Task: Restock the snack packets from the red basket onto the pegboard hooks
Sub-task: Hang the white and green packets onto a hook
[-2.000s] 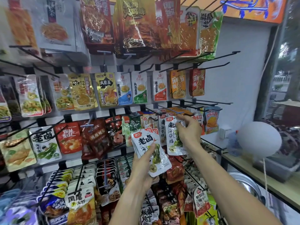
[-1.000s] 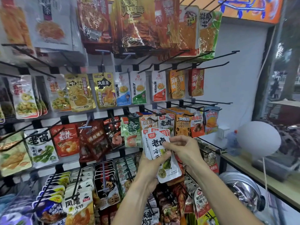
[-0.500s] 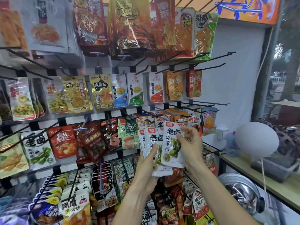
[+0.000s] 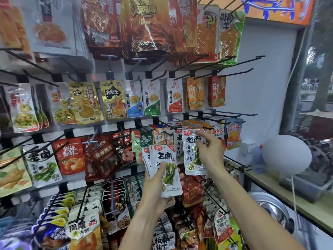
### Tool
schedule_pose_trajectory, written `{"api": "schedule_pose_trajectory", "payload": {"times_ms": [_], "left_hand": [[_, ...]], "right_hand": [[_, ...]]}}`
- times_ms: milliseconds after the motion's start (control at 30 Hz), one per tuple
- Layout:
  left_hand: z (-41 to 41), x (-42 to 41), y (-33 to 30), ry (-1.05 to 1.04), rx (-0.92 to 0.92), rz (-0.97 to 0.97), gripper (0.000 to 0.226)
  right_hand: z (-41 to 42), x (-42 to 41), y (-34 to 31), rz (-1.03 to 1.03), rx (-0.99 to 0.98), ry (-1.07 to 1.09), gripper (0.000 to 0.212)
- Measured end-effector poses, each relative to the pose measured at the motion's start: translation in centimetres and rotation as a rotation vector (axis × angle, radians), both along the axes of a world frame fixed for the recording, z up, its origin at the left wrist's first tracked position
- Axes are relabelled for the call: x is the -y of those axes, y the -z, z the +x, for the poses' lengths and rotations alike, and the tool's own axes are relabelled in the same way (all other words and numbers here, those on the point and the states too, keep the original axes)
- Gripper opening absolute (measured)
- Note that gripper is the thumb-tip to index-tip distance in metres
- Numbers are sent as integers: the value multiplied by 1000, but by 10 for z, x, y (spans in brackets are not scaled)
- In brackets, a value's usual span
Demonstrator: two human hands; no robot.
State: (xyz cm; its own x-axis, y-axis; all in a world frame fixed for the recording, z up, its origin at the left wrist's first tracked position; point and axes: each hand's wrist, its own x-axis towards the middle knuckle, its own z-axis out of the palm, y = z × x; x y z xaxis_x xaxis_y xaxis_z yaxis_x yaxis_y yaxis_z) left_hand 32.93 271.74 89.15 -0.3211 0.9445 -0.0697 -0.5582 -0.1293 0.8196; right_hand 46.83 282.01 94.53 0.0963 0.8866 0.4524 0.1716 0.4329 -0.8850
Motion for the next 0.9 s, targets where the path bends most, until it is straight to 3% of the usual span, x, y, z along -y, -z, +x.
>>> {"api": "schedule_pose_trajectory", "payload": {"times_ms": [433,633,767,900], "left_hand": [[-7,-3,-3,57,-43,34,48],[-6,-6,1,58,-62,31,40],[11,-11,0,48,-109,22,36],[21,-11,-2,71,-77,-24,38]], "right_hand": [[-45,-50,1,-66,293,83,41],[-18,1,19,-70,86,28,33],[-12,40,21,-162,-72,-169,41],[-8,32,31,-208,-140,-142,51]]}}
